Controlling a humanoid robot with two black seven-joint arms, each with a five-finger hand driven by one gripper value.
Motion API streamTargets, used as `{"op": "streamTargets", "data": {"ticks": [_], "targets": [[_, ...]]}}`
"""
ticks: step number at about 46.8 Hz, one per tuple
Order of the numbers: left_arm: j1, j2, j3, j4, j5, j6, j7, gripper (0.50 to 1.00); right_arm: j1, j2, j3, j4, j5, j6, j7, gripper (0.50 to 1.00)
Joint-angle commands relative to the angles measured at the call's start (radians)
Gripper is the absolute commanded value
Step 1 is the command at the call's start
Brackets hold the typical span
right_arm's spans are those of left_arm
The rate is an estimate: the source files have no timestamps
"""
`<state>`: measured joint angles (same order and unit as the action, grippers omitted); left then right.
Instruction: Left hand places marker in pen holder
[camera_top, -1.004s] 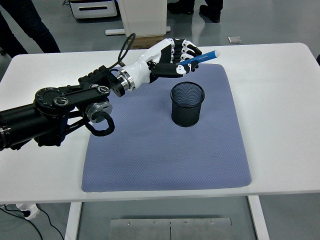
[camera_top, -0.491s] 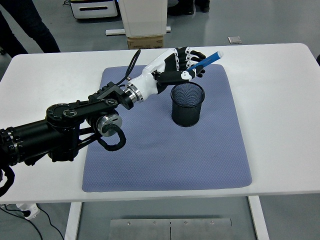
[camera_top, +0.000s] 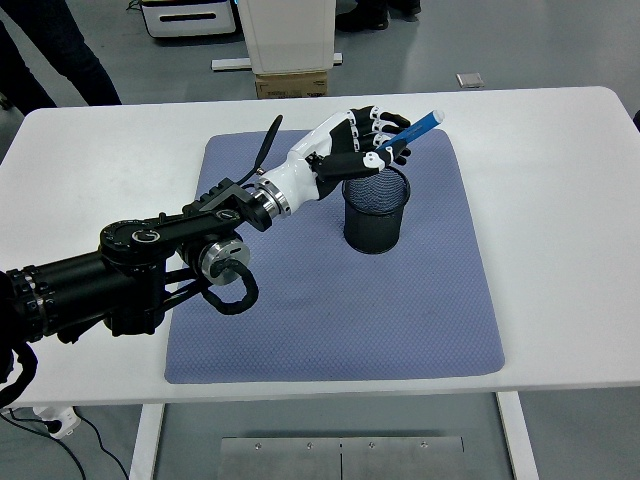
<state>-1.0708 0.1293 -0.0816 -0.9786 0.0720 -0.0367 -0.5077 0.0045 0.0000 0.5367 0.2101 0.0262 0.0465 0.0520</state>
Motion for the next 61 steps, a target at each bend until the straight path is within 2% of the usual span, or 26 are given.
{"op": "streamTargets", "data": {"ticks": [1, 30, 31, 33, 37, 41, 61], "targets": [[0.002, -0.003, 0.000, 0.000, 0.000, 0.001, 0.000, 0.500, 0.000, 0.000, 0.000, 0.000, 0.000, 0.000, 0.000, 1.000], [0.017, -0.031, 0.000, 0.015, -0.001, 0.012, 0.001, 0.500, 0.000, 0.000, 0.000, 0.000, 0.000, 0.000, 0.000, 1.000], [0.017, -0.031, 0.000, 0.015, -0.001, 0.012, 0.001, 0.519, 0.000, 0.000, 0.000, 0.000, 0.000, 0.000, 0.000, 1.000], [0.017, -0.031, 0.000, 0.015, -0.001, 0.012, 0.003, 0.642, 0.000, 0.000, 0.000, 0.000, 0.000, 0.001, 0.000, 1.000], [0.017, -0.031, -0.001, 0.015, -0.001, 0.014, 0.003, 0.841, 0.000, 0.000, 0.000, 0.000, 0.000, 0.000, 0.000, 1.000], [0.017, -0.030, -0.010, 0.015, -0.001, 0.014, 0.003, 1.000, 0.000, 0.000, 0.000, 0.000, 0.000, 0.001, 0.000, 1.000], [0.017, -0.014, -0.105, 0.015, -0.001, 0.018, 0.005, 1.000, 0.000, 0.000, 0.000, 0.000, 0.001, 0.000, 0.000, 1.000]]}}
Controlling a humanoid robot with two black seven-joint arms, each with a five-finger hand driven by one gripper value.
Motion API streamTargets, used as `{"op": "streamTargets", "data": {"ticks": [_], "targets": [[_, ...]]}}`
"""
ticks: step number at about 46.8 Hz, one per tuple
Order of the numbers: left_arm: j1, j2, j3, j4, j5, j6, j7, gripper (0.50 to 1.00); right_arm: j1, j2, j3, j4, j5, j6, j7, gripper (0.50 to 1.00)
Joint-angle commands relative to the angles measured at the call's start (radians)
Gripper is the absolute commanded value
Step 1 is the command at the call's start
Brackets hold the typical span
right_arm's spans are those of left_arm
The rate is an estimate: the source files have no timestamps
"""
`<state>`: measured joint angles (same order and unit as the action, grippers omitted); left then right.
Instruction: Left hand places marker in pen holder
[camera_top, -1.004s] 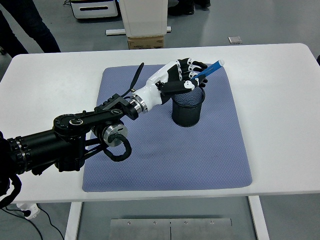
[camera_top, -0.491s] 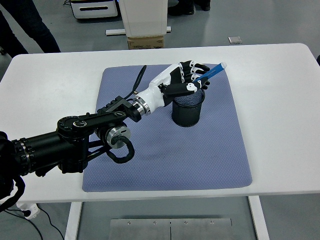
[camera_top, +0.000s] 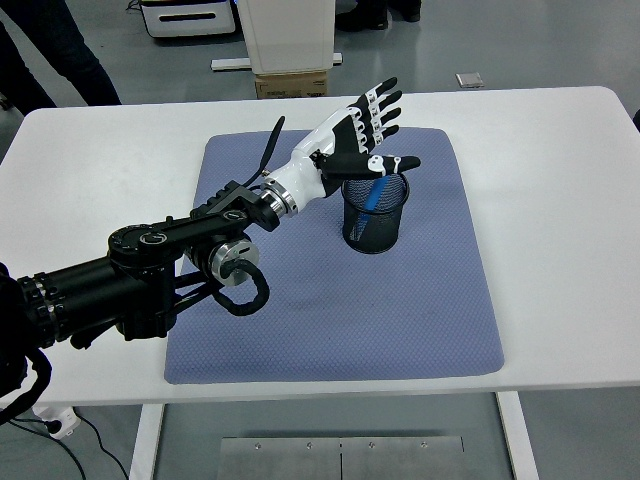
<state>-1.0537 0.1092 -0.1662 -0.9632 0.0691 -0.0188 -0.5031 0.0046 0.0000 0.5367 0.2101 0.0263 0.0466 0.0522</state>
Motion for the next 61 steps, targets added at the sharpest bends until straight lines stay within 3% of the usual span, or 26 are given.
{"op": "streamTargets", "data": {"ticks": [1, 25, 40, 57, 61], "targets": [[-0.002, 0.006, -0.027, 0.000, 0.003, 0.000, 0.000, 1.000, 0.000, 0.000, 0.000, 0.000, 0.000, -0.001, 0.000, 1.000], [0.024, 0.098, -0.045, 0.024, 0.004, -0.003, 0.000, 1.000, 0.000, 0.000, 0.000, 0.000, 0.000, -0.001, 0.000, 1.000], [0.074, 0.159, -0.055, 0.135, 0.011, -0.015, -0.003, 1.000, 0.000, 0.000, 0.000, 0.002, 0.000, 0.001, 0.000, 1.000], [0.225, 0.234, -0.269, 0.172, 0.003, -0.055, -0.005, 1.000, 0.000, 0.000, 0.000, 0.000, 0.000, -0.001, 0.000, 1.000], [0.265, 0.286, -0.322, 0.172, 0.001, -0.088, -0.005, 1.000, 0.000, 0.000, 0.000, 0.000, 0.000, -0.001, 0.000, 1.000]]}}
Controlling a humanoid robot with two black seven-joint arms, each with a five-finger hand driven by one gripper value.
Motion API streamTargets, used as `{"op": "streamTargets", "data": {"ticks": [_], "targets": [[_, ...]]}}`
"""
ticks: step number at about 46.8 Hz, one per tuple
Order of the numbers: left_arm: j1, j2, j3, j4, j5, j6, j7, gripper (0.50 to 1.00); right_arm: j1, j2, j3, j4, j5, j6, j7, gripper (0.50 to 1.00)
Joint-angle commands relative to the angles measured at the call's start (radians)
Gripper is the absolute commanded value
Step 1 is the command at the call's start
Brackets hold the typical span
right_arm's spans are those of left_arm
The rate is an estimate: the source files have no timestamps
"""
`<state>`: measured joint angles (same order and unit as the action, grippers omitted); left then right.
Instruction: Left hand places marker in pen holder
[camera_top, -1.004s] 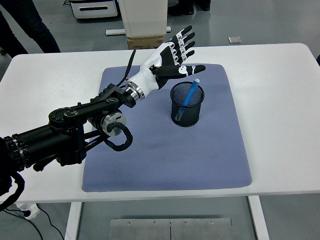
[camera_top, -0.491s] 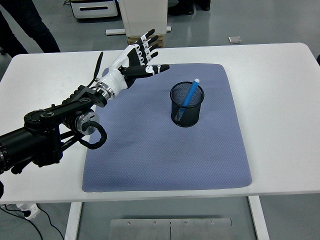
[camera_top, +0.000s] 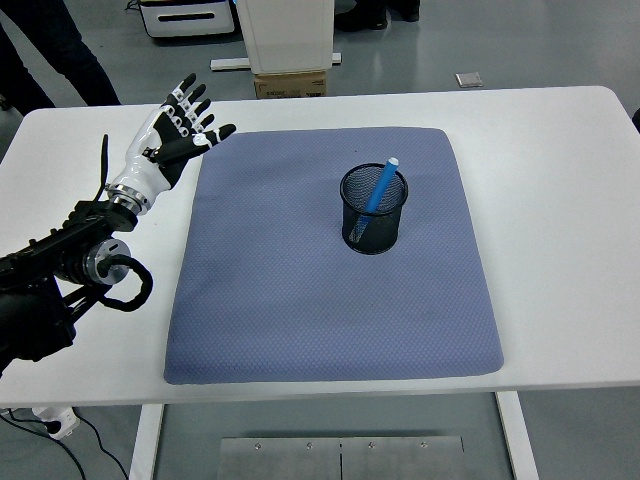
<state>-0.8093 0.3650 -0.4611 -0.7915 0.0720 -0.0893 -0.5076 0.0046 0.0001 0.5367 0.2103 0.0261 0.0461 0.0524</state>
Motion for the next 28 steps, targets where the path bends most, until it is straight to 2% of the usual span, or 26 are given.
{"op": "streamTargets", "data": {"ticks": [1, 11, 28], "targets": [[0.028, 0.038, -0.031, 0.000, -0.001, -0.023, 0.000, 1.000, 0.000, 0.000, 0.000, 0.000, 0.000, 0.000, 0.000, 1.000], [0.114, 0.083, -0.083, 0.001, -0.001, -0.038, 0.000, 1.000, 0.000, 0.000, 0.000, 0.000, 0.000, 0.000, 0.000, 1.000], [0.145, 0.086, -0.116, 0.000, -0.018, -0.036, 0.000, 1.000, 0.000, 0.000, 0.000, 0.000, 0.000, 0.001, 0.000, 1.000]]}}
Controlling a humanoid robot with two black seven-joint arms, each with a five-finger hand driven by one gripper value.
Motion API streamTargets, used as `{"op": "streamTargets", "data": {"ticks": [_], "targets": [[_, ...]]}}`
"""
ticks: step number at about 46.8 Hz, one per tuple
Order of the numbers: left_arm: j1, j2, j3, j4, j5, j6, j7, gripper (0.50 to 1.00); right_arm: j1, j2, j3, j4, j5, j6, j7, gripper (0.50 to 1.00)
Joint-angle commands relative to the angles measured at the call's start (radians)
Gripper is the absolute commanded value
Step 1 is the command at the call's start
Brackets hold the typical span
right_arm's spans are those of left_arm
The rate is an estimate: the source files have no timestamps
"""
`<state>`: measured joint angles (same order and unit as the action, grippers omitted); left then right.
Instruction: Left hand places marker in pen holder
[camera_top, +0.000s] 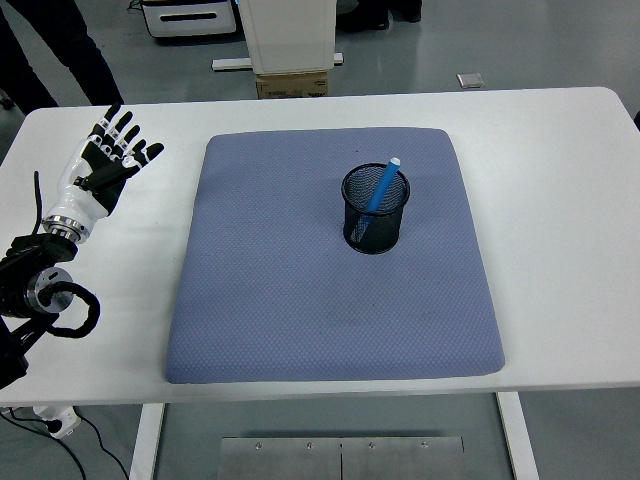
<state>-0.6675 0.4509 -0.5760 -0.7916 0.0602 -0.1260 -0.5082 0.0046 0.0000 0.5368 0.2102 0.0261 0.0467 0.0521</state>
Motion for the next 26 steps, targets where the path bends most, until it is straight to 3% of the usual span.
{"op": "streamTargets", "data": {"ticks": [1, 26], "targets": [[0.003, 0.000, -0.002, 0.000, -0.008, 0.002, 0.000, 1.000, 0.000, 0.000, 0.000, 0.000, 0.001, -0.001, 0.000, 1.000], [0.000, -0.003, -0.010, 0.000, -0.006, 0.000, 0.000, 1.000, 0.009, 0.000, 0.003, 0.001, 0.003, 0.001, 0.000, 1.000]]}}
